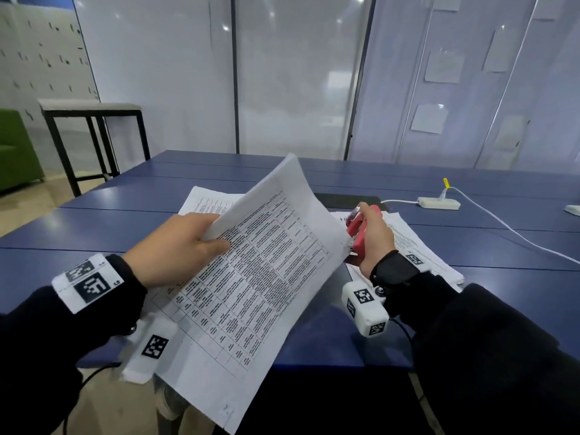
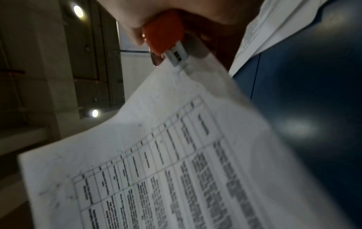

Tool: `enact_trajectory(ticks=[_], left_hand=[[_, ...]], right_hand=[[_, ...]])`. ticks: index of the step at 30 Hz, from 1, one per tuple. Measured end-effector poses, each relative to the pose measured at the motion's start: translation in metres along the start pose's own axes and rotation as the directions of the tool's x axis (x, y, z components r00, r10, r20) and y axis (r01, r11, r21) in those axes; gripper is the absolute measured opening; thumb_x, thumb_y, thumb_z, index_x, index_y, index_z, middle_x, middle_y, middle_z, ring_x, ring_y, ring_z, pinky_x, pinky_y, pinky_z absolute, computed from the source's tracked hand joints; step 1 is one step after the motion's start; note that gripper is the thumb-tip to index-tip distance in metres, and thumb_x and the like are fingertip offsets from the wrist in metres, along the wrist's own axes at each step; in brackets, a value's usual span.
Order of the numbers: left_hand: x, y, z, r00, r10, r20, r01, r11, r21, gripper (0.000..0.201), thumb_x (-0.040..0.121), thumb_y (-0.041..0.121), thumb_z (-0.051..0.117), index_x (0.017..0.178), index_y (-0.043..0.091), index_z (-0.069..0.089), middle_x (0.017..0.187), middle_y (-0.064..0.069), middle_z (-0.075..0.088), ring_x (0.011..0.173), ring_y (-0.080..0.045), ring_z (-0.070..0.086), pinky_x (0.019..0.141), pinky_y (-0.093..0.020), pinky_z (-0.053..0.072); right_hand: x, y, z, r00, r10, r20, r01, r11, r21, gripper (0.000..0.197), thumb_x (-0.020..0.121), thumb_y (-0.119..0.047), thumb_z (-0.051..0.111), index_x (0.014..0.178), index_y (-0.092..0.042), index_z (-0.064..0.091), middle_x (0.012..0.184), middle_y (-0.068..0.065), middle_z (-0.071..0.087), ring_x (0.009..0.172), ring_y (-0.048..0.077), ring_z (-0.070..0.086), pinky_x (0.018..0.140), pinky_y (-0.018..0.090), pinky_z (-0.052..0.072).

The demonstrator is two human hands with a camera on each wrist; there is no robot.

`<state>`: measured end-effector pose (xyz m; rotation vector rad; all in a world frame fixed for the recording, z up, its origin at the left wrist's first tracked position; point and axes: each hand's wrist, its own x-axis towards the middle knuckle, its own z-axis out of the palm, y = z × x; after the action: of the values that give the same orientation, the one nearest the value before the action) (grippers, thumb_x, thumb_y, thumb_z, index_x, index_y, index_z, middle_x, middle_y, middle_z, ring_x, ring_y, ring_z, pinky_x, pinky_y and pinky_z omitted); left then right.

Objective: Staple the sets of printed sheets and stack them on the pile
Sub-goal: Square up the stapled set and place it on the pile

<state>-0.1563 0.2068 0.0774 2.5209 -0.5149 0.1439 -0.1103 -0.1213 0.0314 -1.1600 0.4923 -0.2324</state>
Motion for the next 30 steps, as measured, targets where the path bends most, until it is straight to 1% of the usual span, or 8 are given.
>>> enact_trajectory(ticks=[5, 12, 17, 21, 23, 25, 27, 30], left_hand=[[0.005, -0.03, 0.005, 0.978, -0.18, 0.104, 0.207, 0.884, -0.418, 0.01, 0.101, 0.016, 0.066, 0.106, 0.015, 0.074, 0.094, -0.011, 0.08, 0.081, -0.028, 0.077, 0.079, -0.049, 0.062], [0.017, -0.056, 0.042, 0.952, -0.274, 0.135, 0.284, 0.629, -0.724, 0.018, 0.099, 0.003, 0.063, 0.115, 0.003, 0.072, 0.109, -0.01, 0.079, 0.096, -0.023, 0.077, 0.082, -0.029, 0.059], [0.029, -0.061, 0.074, 0.927, -0.342, 0.154, 0.315, 0.487, -0.815, 0.018, 0.098, 0.001, 0.064, 0.113, 0.0, 0.073, 0.107, -0.013, 0.079, 0.092, -0.025, 0.077, 0.096, -0.043, 0.056], [0.04, -0.061, 0.088, 0.924, -0.369, 0.099, 0.261, 0.422, -0.868, 0.019, 0.097, 0.0, 0.065, 0.115, 0.002, 0.073, 0.111, -0.013, 0.078, 0.108, -0.029, 0.074, 0.108, -0.05, 0.05], [0.049, -0.061, 0.088, 0.926, -0.376, 0.044, 0.213, 0.421, -0.882, 0.019, 0.097, 0.004, 0.066, 0.115, 0.006, 0.073, 0.112, -0.01, 0.078, 0.111, -0.029, 0.073, 0.109, -0.051, 0.05], [0.059, -0.058, 0.08, 0.921, -0.389, -0.019, 0.174, 0.454, -0.874, 0.017, 0.098, 0.007, 0.066, 0.113, 0.011, 0.074, 0.108, -0.005, 0.08, 0.107, -0.025, 0.074, 0.104, -0.046, 0.053], [0.07, -0.056, 0.07, 0.918, -0.391, -0.071, 0.135, 0.475, -0.87, 0.018, 0.099, 0.007, 0.066, 0.113, 0.014, 0.074, 0.106, -0.001, 0.08, 0.102, -0.019, 0.076, 0.095, -0.038, 0.056], [0.087, -0.059, 0.049, 0.923, -0.366, -0.114, 0.102, 0.521, -0.848, 0.023, 0.098, 0.01, 0.068, 0.121, 0.013, 0.072, 0.111, 0.001, 0.079, 0.102, -0.016, 0.075, 0.09, -0.034, 0.057]], right_hand=[[0.007, -0.001, -0.021, 0.995, 0.049, 0.085, -0.005, 0.893, -0.451, 0.027, 0.094, -0.039, 0.069, 0.087, -0.015, 0.061, 0.076, 0.007, 0.062, 0.061, 0.025, 0.057, 0.073, 0.042, 0.054], [0.02, 0.001, -0.039, 0.957, -0.019, 0.289, 0.288, -0.028, -0.957, 0.034, 0.083, -0.046, 0.075, 0.094, -0.015, 0.073, 0.089, 0.007, 0.075, 0.08, 0.025, 0.07, 0.064, 0.028, 0.054], [0.028, 0.009, -0.035, 0.936, -0.016, 0.35, 0.335, -0.254, -0.907, 0.042, 0.096, -0.041, 0.062, 0.128, -0.015, 0.065, 0.132, 0.011, 0.063, 0.119, 0.031, 0.06, 0.096, 0.035, 0.048], [0.021, 0.017, -0.024, 0.807, -0.328, 0.491, 0.527, 0.025, -0.849, 0.039, 0.102, -0.039, 0.059, 0.131, -0.015, 0.066, 0.138, 0.007, 0.06, 0.126, 0.026, 0.054, 0.103, 0.029, 0.043], [0.008, 0.02, -0.008, 0.865, -0.334, 0.375, 0.502, 0.541, -0.675, 0.032, 0.104, -0.039, 0.058, 0.119, -0.013, 0.07, 0.119, 0.007, 0.07, 0.101, 0.024, 0.064, 0.078, 0.022, 0.051], [-0.005, 0.024, 0.011, 0.925, 0.003, 0.381, 0.161, 0.903, -0.398, 0.044, 0.101, -0.049, 0.058, 0.117, -0.009, 0.069, 0.101, 0.011, 0.072, 0.081, 0.026, 0.066, 0.063, 0.031, 0.055], [-0.009, 0.034, 0.024, 0.874, 0.163, 0.457, 0.014, 0.933, -0.361, 0.044, 0.099, -0.041, 0.065, 0.119, -0.002, 0.071, 0.098, 0.013, 0.074, 0.081, 0.028, 0.069, 0.068, 0.038, 0.059], [-0.006, 0.045, 0.052, 0.907, 0.001, 0.421, 0.162, 0.922, -0.353, 0.018, 0.097, -0.009, 0.068, 0.11, 0.002, 0.073, 0.107, 0.016, 0.078, 0.091, 0.03, 0.075, 0.084, 0.044, 0.062]])
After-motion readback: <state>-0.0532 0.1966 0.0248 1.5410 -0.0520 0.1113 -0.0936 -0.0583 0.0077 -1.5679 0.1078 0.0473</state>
